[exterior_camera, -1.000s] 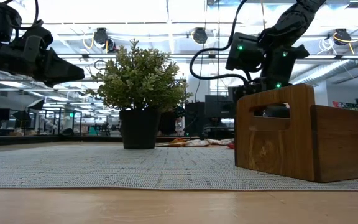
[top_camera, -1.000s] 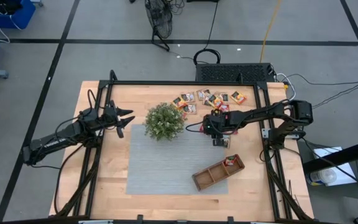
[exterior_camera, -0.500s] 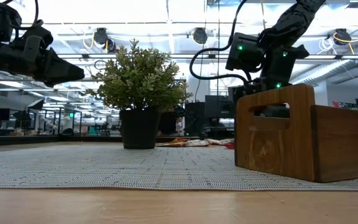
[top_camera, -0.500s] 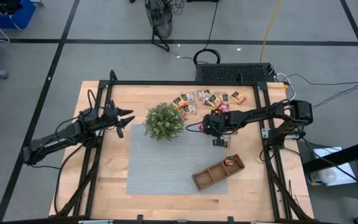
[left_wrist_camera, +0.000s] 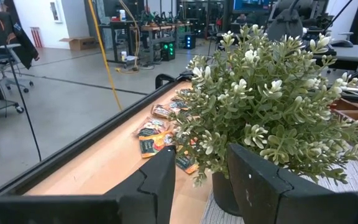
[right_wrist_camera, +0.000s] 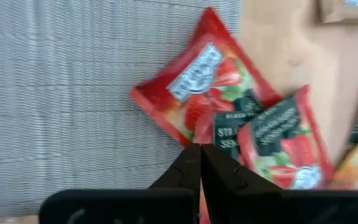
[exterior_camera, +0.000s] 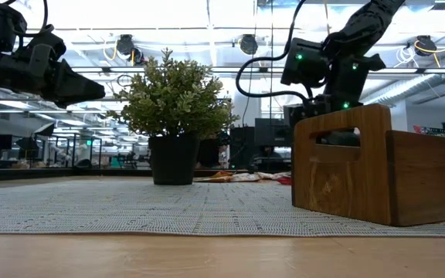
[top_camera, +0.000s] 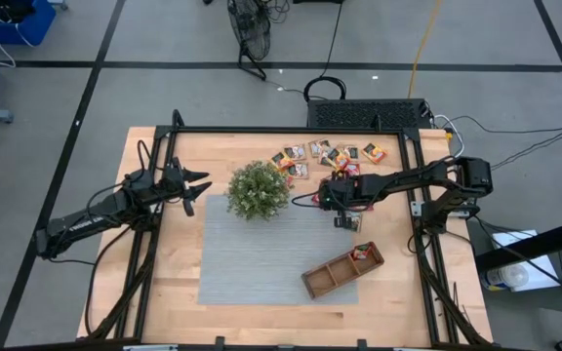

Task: Pick & Place Tea
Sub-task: Put the strawberry tea sachet into the brown organizer

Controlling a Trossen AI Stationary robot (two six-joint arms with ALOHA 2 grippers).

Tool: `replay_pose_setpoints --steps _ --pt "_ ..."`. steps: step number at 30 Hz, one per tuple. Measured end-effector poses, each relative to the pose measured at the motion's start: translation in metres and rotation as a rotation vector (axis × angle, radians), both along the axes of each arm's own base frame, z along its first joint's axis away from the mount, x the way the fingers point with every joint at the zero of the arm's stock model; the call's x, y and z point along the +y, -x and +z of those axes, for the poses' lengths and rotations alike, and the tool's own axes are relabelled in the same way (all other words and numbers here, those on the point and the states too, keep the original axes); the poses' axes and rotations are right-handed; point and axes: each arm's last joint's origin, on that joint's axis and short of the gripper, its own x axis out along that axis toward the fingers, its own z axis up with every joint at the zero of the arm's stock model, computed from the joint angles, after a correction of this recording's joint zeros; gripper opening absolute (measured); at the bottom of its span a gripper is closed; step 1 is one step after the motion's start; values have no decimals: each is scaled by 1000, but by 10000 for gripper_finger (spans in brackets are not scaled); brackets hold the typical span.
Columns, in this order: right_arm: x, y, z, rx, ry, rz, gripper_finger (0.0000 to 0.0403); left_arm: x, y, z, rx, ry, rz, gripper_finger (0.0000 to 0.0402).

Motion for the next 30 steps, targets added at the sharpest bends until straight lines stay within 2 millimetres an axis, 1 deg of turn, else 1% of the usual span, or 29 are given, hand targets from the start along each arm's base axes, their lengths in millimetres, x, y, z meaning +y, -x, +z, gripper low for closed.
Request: replay_pose_setpoints --steps 7,12,15,18,21,26,30 --pt "7 -3 4 8 169 50 0 0 0 0 0 0 0 147" --pt "2 -5 5 -34 172 1 0 0 0 0 0 0 0 147" --pt "-2 -3 5 -21 168 -16 10 0 0 0 0 0 0 147" --pt "-1 0 3 7 110 -6 39 0 0 0 0 0 -1 147" --pt "-1 5 2 32 28 -46 81 0 0 0 0 0 -1 147" --pt "-11 14 0 78 -69 -148 148 0 0 0 0 0 0 147" --pt "-18 17 -1 86 -116 -175 181 0 0 0 0 0 -1 147"
